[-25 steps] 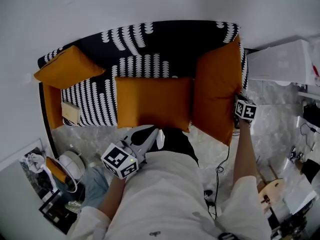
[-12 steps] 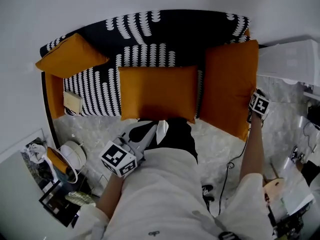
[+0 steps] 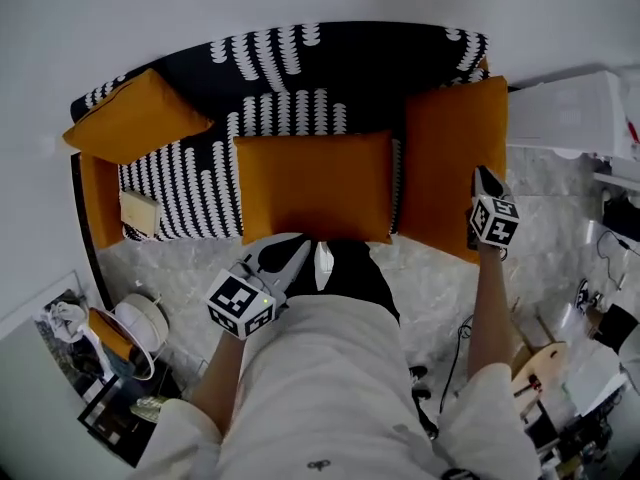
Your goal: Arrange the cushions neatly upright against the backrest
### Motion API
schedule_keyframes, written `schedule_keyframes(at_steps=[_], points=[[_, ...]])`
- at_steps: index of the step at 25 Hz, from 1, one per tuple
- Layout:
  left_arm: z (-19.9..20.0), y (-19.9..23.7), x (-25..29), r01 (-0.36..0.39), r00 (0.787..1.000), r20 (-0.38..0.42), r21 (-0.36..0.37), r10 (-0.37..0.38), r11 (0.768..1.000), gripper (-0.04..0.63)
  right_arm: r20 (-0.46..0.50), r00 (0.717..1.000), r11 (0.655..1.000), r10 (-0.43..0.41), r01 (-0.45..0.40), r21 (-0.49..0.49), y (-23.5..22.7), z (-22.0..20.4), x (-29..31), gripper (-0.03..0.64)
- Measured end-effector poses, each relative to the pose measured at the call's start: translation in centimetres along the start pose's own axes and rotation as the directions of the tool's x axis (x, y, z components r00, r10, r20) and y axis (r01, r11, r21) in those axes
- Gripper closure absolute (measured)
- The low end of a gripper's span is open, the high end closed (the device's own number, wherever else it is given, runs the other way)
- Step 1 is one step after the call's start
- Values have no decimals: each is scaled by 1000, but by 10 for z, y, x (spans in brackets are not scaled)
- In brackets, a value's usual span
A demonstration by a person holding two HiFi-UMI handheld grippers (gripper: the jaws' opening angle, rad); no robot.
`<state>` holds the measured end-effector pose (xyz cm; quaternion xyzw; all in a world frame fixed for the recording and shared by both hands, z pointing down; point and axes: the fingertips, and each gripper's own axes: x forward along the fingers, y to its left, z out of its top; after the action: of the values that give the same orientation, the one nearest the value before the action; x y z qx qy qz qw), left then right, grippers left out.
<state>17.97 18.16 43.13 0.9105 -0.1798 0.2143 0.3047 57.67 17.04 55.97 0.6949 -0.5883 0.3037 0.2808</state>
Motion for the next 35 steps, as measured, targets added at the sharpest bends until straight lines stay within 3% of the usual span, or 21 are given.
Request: schedule_keyframes(at_steps=[4,8,12,17,23,26,31,33,35], points=[[-35,34,-10,-42,995,-88,96,51,994,584,-59,989,990,139,-140,-11,86,-26,-2,581],[-82,74,-19,-74,983,-161,68,84,995,585,-135,956,965,260,-261,8,162,-65,3,483],[-140,115,-29,-134,956,-260,18,134,991,584,-255,905,936,342,-353,1,219,-116,7,448],[-206,183,-30,-234,926,-328,-115,185,965,581,-416,845,924,335,-380,-29,247,-181,27,396],[-292,226,-32,-295,874,-466,-280,139,913,450,-580,768,920,273,-384,-76,252,-255,46,376],[-329,244,-33,-337,832,-536,-279,145,899,415,-633,732,913,252,-397,-96,258,-281,56,373],[-382,266,-36,-343,716,-677,-131,169,930,347,-663,717,922,215,-374,-105,262,-307,69,373],[-400,271,-34,-344,674,-721,-116,159,932,336,-683,708,934,181,-342,-107,262,-314,72,371],[-420,269,-31,-330,619,-777,-123,116,936,324,-700,699,940,146,-318,-123,261,-322,78,371]])
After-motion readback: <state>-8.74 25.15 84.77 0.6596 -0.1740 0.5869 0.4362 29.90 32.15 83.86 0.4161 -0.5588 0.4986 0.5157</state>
